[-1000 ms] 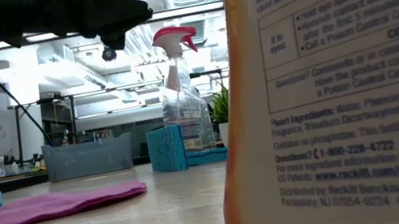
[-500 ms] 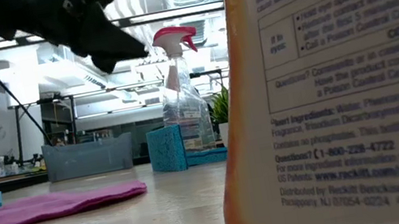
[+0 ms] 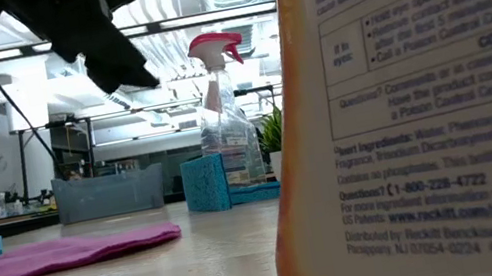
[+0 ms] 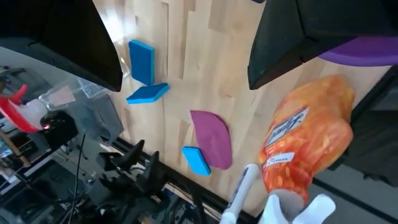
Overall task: Pick & Place Kitchen Items
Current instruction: Put the violet towel into the purple bucket
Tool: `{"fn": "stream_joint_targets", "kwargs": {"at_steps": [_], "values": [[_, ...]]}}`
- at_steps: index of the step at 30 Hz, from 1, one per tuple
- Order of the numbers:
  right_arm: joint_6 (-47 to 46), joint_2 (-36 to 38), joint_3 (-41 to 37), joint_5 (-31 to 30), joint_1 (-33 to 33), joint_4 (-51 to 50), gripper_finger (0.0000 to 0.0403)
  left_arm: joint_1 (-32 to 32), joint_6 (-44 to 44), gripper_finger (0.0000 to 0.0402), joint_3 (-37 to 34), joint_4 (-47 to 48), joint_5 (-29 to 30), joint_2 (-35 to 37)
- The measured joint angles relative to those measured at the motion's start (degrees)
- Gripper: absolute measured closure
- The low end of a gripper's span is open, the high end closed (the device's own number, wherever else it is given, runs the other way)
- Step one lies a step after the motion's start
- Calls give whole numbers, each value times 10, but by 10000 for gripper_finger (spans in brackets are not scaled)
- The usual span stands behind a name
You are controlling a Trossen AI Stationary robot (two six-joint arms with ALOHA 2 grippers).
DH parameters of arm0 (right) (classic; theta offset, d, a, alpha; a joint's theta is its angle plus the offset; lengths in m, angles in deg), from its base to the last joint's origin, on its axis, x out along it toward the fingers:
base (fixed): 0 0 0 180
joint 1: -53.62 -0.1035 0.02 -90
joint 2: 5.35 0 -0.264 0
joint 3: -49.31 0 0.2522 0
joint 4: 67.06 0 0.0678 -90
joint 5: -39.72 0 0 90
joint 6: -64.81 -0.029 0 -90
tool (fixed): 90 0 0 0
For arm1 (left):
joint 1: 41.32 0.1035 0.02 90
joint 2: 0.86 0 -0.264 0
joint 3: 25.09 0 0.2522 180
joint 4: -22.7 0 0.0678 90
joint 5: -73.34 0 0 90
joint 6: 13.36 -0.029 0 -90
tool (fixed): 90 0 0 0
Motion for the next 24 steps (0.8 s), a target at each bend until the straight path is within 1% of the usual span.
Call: {"fn": "stream_joint_targets", "kwargs": {"at_steps": [5, 10, 15, 19, 21, 24], "values": [[0, 32, -15, 3, -6, 9, 60, -12, 53, 125, 48, 89, -19, -44], [3, 43, -16, 4, -7, 9, 60, -42, 70, 86, 91, 99, -55, -110], [6, 42, -18, 8, -7, 9, 60, -71, 86, 78, 151, 132, -59, -193], [6, 37, -18, 9, -8, 9, 60, -77, 100, 77, 196, 195, -58, -252], [6, 36, -18, 10, -9, 9, 60, -77, 105, 77, 208, 220, -54, -277], [5, 35, -18, 11, -9, 9, 60, -77, 114, 77, 211, 227, -42, -304]]}}
